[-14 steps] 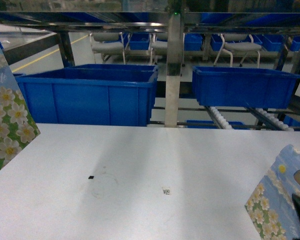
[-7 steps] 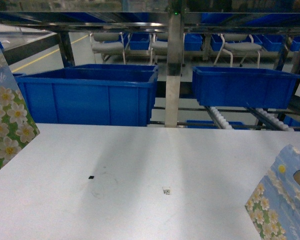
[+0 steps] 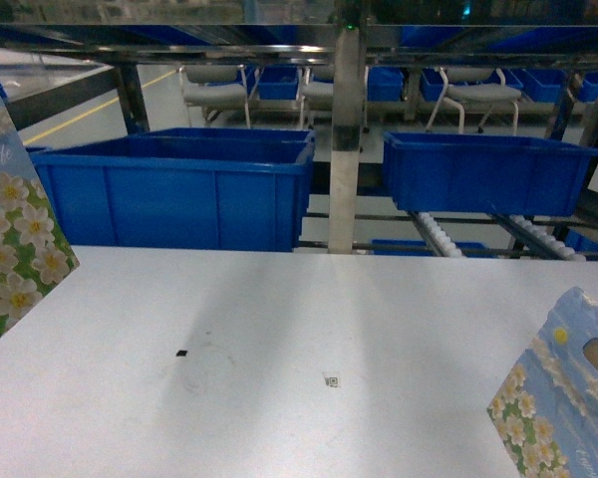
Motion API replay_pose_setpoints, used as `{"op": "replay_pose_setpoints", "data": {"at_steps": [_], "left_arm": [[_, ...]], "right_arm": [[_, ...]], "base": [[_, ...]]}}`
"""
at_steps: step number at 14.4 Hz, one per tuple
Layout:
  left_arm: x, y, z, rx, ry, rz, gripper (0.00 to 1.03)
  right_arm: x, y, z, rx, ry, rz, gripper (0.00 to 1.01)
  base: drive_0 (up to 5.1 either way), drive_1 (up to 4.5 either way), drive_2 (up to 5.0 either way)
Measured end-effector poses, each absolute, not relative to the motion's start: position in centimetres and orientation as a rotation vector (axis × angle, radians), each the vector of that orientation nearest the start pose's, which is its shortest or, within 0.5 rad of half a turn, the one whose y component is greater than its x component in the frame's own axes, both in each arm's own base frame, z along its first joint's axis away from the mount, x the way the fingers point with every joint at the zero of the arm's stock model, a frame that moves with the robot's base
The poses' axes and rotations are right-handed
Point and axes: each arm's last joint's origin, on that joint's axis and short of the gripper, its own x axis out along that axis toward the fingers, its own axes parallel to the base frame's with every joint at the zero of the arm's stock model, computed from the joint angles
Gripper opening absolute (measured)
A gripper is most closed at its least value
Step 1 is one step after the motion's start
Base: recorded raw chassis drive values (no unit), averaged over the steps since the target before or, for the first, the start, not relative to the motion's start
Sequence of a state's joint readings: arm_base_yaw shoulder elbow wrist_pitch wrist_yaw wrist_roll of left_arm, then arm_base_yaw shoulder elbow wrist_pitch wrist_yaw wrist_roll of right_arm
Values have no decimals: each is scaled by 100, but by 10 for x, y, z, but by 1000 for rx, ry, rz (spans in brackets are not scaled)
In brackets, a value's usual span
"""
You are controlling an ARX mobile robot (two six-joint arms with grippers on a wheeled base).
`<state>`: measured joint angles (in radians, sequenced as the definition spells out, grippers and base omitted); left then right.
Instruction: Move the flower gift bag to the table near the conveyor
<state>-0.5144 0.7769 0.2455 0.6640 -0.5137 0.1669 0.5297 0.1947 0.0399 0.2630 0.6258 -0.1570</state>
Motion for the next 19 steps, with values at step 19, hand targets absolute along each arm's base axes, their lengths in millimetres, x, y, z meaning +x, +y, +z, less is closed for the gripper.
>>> {"op": "replay_pose_setpoints", "data": {"at_steps": [19], "left_arm": [[281, -122, 96, 158, 142, 168, 2]], "right_arm": [[98, 37, 185, -105, -74, -109, 98]], "base": [[0, 0, 0]]}}
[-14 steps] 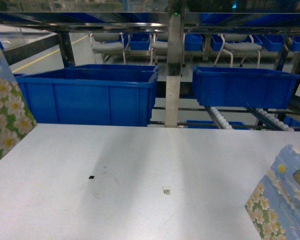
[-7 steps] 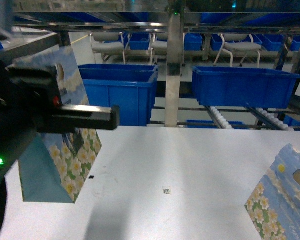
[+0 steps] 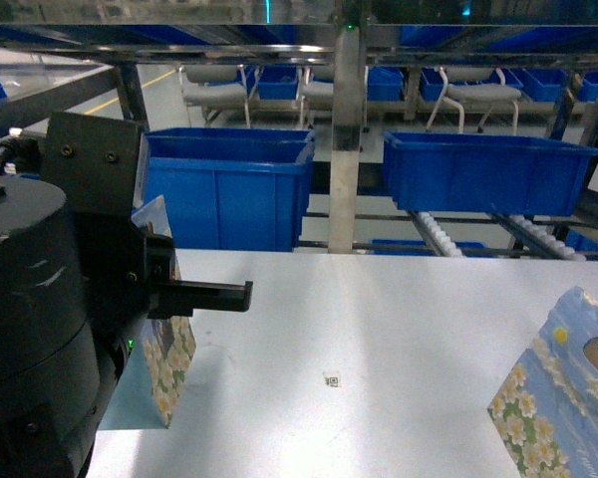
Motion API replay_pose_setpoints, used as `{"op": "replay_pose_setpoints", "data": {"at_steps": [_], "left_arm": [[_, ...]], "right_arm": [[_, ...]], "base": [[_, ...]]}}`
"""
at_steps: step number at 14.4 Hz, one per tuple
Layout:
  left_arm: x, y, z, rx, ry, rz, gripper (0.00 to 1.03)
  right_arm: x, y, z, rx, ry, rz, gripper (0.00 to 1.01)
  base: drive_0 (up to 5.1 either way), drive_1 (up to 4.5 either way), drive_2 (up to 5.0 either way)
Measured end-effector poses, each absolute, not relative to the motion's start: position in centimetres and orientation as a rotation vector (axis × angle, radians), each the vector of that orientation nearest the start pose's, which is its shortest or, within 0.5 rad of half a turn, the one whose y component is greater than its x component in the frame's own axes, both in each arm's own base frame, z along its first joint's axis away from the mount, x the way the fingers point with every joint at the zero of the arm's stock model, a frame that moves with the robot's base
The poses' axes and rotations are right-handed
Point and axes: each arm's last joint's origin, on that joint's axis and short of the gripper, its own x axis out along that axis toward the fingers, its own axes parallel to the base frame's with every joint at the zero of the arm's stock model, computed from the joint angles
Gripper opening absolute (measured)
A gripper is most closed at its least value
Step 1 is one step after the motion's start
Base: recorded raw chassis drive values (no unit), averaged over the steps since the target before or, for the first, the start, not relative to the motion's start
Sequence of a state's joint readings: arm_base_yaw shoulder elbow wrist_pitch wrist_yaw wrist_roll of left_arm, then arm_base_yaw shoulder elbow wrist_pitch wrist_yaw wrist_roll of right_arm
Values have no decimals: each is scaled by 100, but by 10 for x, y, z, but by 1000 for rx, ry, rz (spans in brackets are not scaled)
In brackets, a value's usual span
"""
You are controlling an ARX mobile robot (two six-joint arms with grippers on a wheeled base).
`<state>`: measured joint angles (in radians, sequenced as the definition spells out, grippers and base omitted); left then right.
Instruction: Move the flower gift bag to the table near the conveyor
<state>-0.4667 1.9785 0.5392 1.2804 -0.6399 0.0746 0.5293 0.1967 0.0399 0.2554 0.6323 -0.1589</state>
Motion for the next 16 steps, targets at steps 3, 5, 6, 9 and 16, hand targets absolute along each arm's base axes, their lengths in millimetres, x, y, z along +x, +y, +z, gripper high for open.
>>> {"op": "replay_pose_setpoints", "data": {"at_steps": [3, 5, 6, 9, 16], "left_arm": [[297, -111, 80, 157, 177, 204, 2], [296, -110, 80, 153, 177, 200, 2], [292, -111, 78, 157, 190, 188, 2], [275, -118, 70, 176, 226, 128, 2], [257, -115, 66, 159, 265, 111, 79]], "right_arm": [[98, 37, 185, -105, -74, -109, 98], [98, 37, 185, -105, -74, -109, 98], [98, 37, 185, -105, -74, -109, 98], [98, 37, 185, -105, -74, -109, 98], [98, 37, 185, -105, -74, -109, 98]], "base": [[0, 0, 0], [0, 0, 0], [0, 0, 0], [0, 0, 0], [0, 0, 0]]}}
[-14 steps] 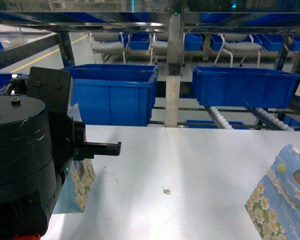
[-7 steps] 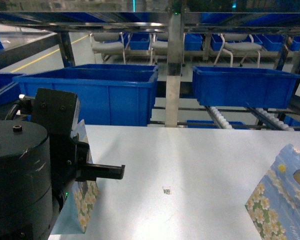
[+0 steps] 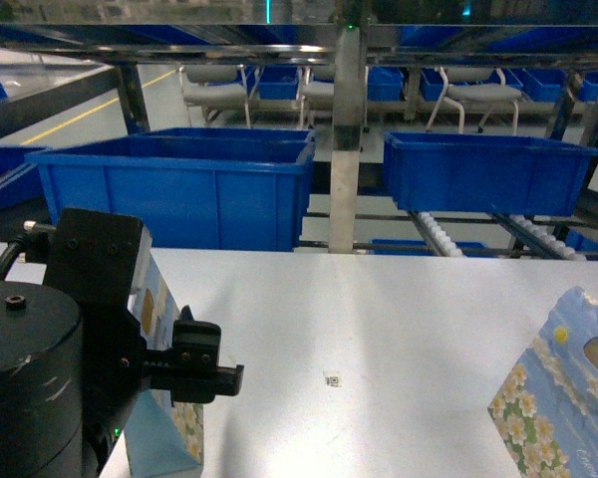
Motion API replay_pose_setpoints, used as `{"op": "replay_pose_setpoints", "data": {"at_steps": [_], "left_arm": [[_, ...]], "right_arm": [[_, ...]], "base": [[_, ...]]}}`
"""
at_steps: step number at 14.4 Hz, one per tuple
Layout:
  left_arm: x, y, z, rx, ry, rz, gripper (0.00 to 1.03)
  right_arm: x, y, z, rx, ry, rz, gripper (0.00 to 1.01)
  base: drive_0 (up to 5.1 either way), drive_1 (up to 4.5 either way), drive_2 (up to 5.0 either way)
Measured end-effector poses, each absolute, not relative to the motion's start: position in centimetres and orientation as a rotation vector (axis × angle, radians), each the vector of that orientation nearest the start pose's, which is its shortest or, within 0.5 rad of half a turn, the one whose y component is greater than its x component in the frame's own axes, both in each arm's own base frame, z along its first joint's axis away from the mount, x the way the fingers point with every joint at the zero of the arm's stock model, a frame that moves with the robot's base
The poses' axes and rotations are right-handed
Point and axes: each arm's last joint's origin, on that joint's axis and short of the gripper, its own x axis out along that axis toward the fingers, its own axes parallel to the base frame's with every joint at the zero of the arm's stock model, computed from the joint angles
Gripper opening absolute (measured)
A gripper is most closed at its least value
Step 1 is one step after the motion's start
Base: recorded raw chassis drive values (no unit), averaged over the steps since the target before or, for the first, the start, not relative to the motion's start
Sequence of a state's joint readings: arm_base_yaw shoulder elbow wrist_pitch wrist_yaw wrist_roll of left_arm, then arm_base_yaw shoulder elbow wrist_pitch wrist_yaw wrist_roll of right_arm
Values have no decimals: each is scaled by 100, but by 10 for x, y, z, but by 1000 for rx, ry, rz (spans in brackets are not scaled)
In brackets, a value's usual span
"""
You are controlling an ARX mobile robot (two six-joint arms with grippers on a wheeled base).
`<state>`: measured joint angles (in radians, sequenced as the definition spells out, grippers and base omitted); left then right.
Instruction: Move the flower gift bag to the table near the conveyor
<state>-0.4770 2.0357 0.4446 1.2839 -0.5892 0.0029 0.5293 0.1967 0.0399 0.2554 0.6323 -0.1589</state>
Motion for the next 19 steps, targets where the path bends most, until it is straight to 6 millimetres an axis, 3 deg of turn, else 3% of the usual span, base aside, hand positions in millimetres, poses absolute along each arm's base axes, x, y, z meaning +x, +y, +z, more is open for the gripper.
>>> {"op": "replay_pose_setpoints", "data": {"at_steps": [2, 7, 10, 13, 14, 16, 19], "left_arm": [[257, -110, 80, 131, 221, 121, 100], [241, -88, 118, 38, 116, 103, 98], [210, -47, 143, -43, 20, 117, 98], [174, -41, 180, -90, -97, 12, 98], [171, -41, 186, -106, -136, 11, 98], [173, -40, 180, -74, -49, 9, 94], [155, -23, 179, -19, -3, 8, 54]], "right_arm": [[98, 37, 185, -105, -74, -109, 98], [98, 37, 185, -105, -74, -109, 98], [98, 37, 185, -105, -74, -109, 98], [98, 37, 185, -105, -74, -109, 98], [98, 37, 184, -104, -65, -101, 97], [98, 27, 179, -62, 17, -22, 71], [97, 16, 178, -18, -2, -3, 31]], "base": [[0, 0, 0], [0, 0, 0], [0, 0, 0], [0, 0, 0], [0, 0, 0], [0, 0, 0], [0, 0, 0]]}}
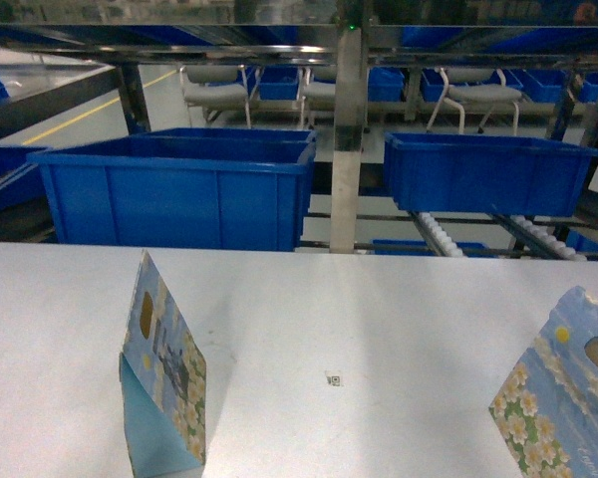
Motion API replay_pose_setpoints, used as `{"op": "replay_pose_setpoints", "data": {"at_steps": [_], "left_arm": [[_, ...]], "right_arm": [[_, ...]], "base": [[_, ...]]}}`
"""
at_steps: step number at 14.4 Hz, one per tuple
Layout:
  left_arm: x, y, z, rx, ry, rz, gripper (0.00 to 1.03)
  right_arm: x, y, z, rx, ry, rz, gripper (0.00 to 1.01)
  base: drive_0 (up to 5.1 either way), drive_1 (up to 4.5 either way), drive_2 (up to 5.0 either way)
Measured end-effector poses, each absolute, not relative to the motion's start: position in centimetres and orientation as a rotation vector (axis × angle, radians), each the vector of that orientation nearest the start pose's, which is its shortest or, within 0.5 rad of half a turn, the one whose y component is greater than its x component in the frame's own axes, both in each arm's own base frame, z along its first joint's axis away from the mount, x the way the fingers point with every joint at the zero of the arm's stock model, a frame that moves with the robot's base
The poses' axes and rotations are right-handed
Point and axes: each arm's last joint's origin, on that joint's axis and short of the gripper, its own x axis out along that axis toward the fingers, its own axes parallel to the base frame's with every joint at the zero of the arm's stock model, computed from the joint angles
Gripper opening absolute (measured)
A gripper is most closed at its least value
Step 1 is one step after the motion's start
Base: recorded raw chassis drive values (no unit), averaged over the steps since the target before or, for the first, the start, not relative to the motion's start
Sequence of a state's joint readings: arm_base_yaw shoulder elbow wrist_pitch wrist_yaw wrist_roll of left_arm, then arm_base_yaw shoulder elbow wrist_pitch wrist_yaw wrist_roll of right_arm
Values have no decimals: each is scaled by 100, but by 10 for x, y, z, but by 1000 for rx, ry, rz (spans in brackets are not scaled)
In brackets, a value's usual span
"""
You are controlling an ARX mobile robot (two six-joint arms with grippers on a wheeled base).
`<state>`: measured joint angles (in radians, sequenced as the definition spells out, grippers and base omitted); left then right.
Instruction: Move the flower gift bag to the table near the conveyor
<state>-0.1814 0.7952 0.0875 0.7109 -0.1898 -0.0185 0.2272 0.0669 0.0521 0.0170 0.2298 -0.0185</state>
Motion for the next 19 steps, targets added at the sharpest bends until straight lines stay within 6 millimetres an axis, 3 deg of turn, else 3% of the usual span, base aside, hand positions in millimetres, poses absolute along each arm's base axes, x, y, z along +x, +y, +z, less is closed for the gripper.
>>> {"op": "replay_pose_setpoints", "data": {"at_steps": [2, 4, 7, 19], "left_arm": [[146, -17, 170, -19, -4, 2, 27], [140, -12, 164, -16, 21, 5, 2], [130, 1, 170, -15, -14, 21, 2], [108, 0, 171, -14, -17, -2, 2]], "right_arm": [[97, 11, 171, -15, -11, -5, 3], [97, -1, 168, -15, -8, -27, 2], [97, 0, 167, -15, -5, 0, 2], [97, 0, 167, -15, -5, 0, 2]], "base": [[0, 0, 0], [0, 0, 0], [0, 0, 0], [0, 0, 0]]}}
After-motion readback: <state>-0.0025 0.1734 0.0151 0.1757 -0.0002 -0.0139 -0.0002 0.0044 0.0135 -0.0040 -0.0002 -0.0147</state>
